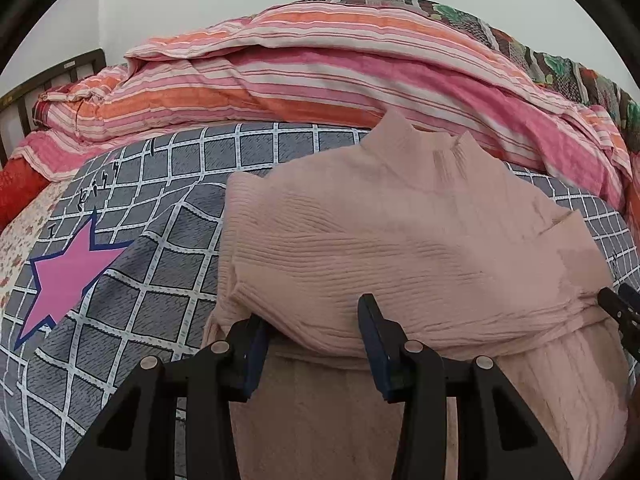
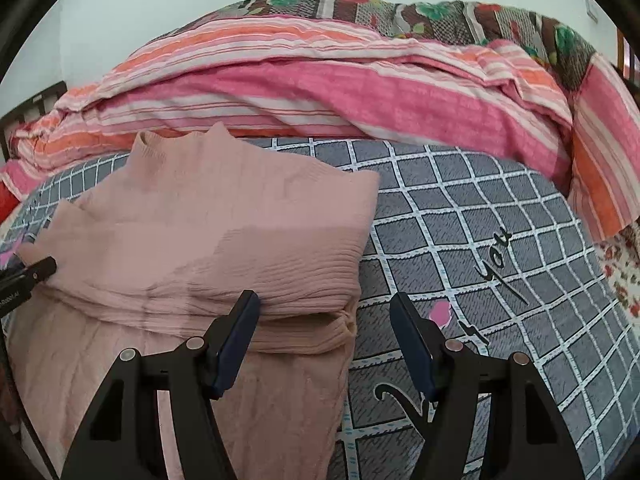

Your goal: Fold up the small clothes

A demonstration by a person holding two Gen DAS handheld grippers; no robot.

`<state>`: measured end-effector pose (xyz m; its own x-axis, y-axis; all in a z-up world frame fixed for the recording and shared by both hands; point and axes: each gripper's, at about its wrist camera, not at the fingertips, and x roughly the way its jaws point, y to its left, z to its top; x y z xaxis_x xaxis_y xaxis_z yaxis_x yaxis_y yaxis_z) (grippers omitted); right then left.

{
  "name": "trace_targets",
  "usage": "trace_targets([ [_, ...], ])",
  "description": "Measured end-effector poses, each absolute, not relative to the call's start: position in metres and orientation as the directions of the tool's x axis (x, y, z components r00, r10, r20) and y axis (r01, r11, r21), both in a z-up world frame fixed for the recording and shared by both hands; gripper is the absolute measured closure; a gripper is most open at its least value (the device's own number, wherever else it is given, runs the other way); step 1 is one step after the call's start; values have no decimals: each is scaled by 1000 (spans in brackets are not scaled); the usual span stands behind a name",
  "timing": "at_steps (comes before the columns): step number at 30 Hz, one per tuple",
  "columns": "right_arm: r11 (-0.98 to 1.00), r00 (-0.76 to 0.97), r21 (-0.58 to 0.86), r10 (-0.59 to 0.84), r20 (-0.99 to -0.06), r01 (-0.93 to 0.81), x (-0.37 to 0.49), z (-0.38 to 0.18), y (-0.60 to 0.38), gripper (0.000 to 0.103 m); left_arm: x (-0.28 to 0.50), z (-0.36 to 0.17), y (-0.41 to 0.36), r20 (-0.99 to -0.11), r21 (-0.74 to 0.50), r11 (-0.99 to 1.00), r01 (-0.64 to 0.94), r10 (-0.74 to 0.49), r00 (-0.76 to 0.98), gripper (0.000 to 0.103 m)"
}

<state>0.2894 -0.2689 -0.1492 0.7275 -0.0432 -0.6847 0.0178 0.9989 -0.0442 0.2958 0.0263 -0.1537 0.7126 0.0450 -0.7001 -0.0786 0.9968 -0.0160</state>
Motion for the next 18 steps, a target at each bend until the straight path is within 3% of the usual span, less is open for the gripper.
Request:
trace_targets([
  [8,999,726,-52,-46,-687,13,290,-150,-268,36,291,-152,21,-693,10,998,-60,51,719,53],
  [18,999,720,-38,-34,-693,10,291,-152,-269,36,291,-153,19,-694,28,998,-53,58,718,50],
])
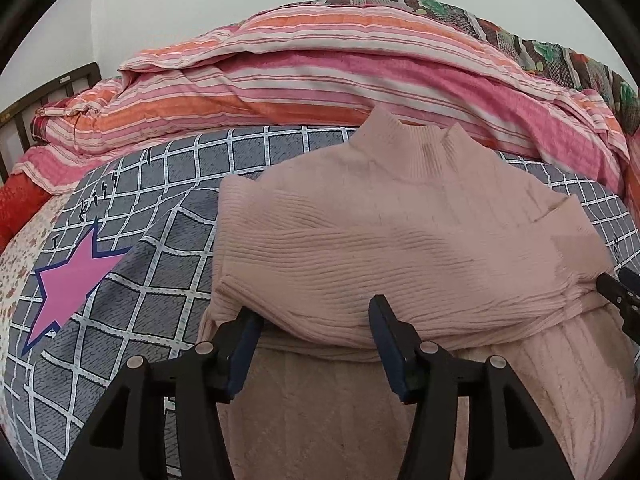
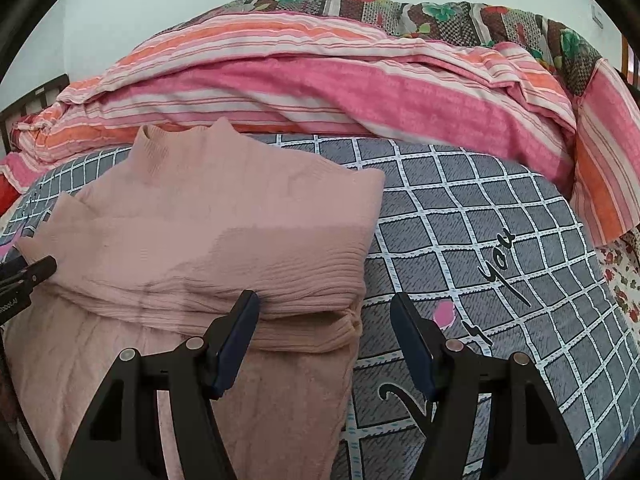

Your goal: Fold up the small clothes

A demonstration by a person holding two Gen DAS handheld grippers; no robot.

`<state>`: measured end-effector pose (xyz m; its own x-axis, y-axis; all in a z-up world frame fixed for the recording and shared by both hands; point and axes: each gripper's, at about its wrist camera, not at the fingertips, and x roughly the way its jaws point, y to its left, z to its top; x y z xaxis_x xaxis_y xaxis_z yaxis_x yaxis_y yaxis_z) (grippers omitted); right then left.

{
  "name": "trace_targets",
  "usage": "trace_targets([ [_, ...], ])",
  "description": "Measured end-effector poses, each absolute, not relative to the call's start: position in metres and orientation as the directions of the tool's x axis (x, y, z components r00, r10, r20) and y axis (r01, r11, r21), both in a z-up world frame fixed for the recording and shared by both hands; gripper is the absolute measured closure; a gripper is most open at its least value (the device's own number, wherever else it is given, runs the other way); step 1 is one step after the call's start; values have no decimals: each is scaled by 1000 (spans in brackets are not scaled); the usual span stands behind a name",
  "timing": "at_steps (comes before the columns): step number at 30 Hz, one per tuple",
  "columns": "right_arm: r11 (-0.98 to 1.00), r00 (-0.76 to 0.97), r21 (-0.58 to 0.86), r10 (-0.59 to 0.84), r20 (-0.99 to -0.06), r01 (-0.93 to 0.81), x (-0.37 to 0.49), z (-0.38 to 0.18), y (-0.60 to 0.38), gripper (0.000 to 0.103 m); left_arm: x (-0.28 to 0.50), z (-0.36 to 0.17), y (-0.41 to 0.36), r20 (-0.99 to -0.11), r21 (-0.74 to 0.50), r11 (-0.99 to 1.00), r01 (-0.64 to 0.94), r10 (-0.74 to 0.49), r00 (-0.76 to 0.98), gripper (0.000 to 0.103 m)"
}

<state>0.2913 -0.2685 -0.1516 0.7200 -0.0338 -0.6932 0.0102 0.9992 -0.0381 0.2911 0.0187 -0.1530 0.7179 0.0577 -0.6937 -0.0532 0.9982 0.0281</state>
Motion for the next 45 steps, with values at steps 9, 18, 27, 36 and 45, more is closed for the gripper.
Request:
trace_targets([
  [9,1000,739,-21,-12,-673,-3,287,-148,-269,36,288,-152,14,-692,30,999,-35,47,720,48],
  [18,999,751,-10,18,-660,-33,283,-142,-268,36,287,-151,19,-702,-39,999,-15,-17,712,43],
  [27,1000,762,-7,8,-648,-16,264,-131,-267,29,278,-146,30,-692,-157,987,41,-140,708,42],
  [36,995,741,83,21,-671,47,206,-134,-286,36,265,-139,43,-667,-206,975,77,-198,719,42],
  [45,987,673,151,80,-736,47,145,-150,-286,52,239,-135,59,-614,-286,954,89,-254,748,42],
])
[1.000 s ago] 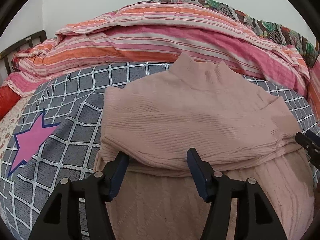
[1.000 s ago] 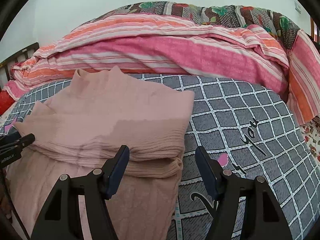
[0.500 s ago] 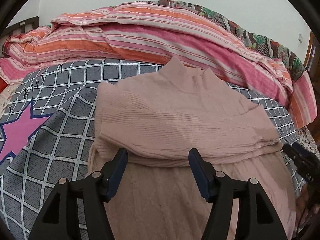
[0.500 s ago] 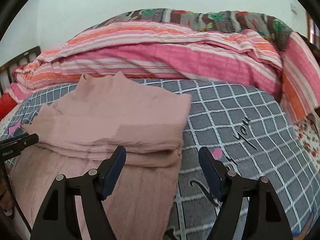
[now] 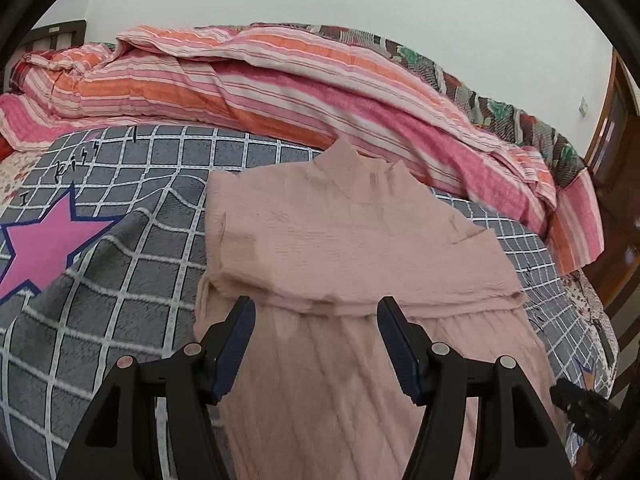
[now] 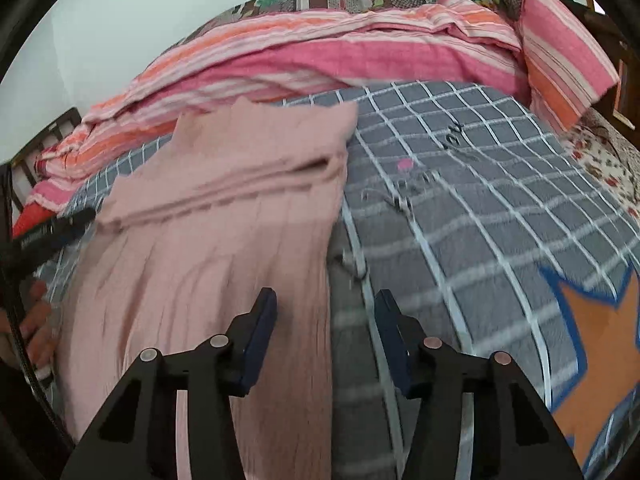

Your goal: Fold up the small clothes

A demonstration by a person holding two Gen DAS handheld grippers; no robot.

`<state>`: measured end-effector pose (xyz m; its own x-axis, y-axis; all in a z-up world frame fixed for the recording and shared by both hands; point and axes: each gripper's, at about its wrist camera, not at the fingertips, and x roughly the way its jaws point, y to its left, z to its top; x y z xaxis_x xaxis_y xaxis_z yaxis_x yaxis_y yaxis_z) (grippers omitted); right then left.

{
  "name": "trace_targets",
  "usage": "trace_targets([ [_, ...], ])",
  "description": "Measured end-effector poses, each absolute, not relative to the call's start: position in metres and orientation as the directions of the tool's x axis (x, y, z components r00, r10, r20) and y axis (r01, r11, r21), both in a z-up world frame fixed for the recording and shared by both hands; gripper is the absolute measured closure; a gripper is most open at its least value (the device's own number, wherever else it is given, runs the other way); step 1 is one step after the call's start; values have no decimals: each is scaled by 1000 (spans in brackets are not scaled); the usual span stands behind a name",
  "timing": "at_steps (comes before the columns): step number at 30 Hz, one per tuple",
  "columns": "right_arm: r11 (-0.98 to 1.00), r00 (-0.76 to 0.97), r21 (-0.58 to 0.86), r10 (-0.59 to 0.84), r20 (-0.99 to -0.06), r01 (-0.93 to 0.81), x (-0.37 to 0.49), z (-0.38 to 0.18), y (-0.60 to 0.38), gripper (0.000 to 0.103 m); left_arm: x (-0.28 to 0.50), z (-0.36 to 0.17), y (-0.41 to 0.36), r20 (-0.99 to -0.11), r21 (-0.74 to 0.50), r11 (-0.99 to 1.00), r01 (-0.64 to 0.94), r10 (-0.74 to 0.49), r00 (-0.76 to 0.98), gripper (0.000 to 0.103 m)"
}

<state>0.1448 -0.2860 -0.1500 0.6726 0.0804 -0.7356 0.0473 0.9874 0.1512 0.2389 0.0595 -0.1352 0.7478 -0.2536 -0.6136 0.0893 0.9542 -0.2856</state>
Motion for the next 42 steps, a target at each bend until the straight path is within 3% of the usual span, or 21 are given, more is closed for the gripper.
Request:
trace_targets([
  [8,975,654,221,184,-734,-27,95,-161,-277,53,180,-145,85,-577,-345,933,100,-295,762,42],
  [17,975,666,209,209,-717,-81,68,-167,-266,58,115,-163,108,-567,-444,890,102,-368,737,42],
  [27,946,656,312,294,-695,-93,51,-175,-283,63,64,-189,86,-617,-446,879,167,-437,654,44],
  [36,936,653,337,321,-687,-105,48,-179,-282,76,70,-199,72,-623,-500,848,179,-495,606,60],
  [42,925,630,356,356,-690,-132,46,-183,-279,77,64,-210,71,-607,-577,796,183,-567,557,64],
])
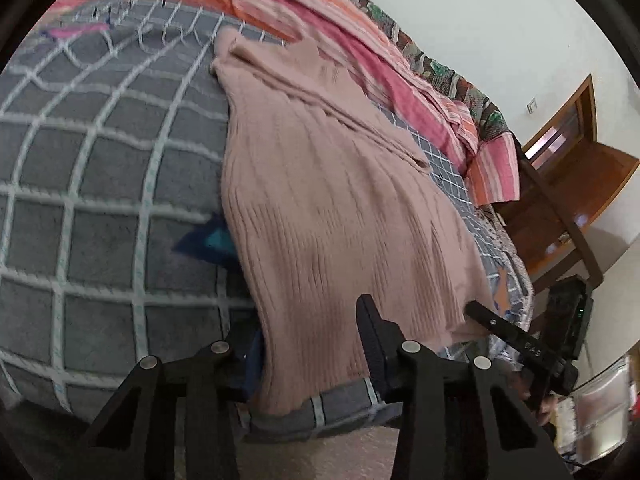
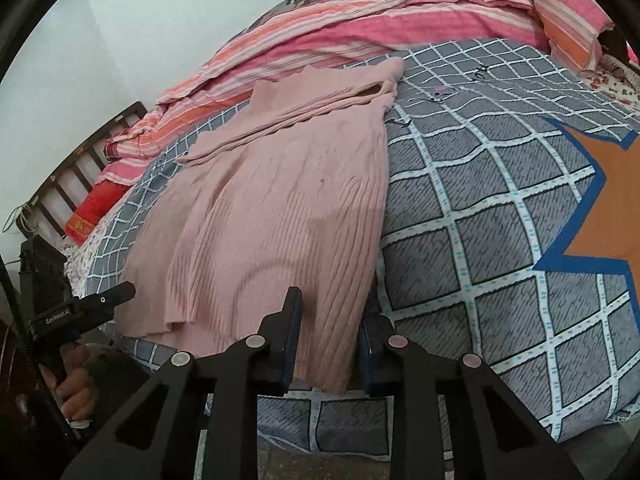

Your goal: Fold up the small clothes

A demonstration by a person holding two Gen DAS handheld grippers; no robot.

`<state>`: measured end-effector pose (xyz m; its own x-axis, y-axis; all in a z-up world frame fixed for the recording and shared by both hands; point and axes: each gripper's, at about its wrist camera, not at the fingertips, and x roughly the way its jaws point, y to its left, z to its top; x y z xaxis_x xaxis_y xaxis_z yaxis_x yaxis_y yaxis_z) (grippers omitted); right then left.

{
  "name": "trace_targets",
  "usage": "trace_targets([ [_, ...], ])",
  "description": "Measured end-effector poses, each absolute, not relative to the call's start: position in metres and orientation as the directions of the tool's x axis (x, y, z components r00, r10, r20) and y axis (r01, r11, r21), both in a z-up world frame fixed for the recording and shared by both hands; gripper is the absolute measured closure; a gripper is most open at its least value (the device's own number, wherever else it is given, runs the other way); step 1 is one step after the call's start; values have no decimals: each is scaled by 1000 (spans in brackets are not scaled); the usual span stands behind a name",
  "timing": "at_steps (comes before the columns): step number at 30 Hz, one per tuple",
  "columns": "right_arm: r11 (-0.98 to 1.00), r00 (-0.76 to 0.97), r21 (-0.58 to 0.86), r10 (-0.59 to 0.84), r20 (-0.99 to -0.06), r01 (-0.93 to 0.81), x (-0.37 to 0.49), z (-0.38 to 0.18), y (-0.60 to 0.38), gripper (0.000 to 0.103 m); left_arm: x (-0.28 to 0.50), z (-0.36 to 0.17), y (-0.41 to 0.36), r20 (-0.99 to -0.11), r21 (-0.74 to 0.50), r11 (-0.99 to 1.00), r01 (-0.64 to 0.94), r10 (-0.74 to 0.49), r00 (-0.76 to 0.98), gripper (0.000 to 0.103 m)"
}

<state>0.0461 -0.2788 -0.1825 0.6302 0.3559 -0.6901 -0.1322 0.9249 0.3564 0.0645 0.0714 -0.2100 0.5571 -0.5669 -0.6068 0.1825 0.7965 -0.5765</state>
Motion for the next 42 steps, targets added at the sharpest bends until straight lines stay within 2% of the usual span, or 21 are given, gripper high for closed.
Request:
trace_targets([
  [6,921,616,359,371,-695,-149,46,-185,-274,78,55,-214,72,-578,-597,783,176,-572,582,64],
  [8,922,618,360,368,-695,-143,46,-185,-274,85,56,-215,72,-577,-600,781,174,-573,583,65],
  [9,923,619,359,364,-696,-139,46,-185,-273,92,57,-214,72,-579,-599,783,169,-569,584,68],
  [11,925,625,356,358,-693,-135,46,-184,-274,96,57,-212,73,-575,-599,783,168,-567,590,90],
  [12,925,638,358,355,-684,-131,45,-181,-274,97,56,-211,75,-572,-596,786,165,-559,600,93],
  [22,911,762,391,344,-549,-130,49,-121,-286,98,53,-154,98,-422,-628,754,191,-536,731,93],
  [29,913,813,393,311,-492,-112,64,-87,-291,98,79,-120,113,-375,-653,738,173,-513,772,94],
  [33,905,835,417,292,-467,-83,76,-76,-297,98,97,-106,115,-359,-649,744,158,-483,798,94],
  [34,901,838,426,291,-462,-78,79,-74,-298,98,100,-103,116,-353,-652,743,152,-475,806,97],
  [42,871,847,488,301,-438,-57,124,-61,-301,98,141,-86,116,-330,-640,755,143,-438,836,97],
])
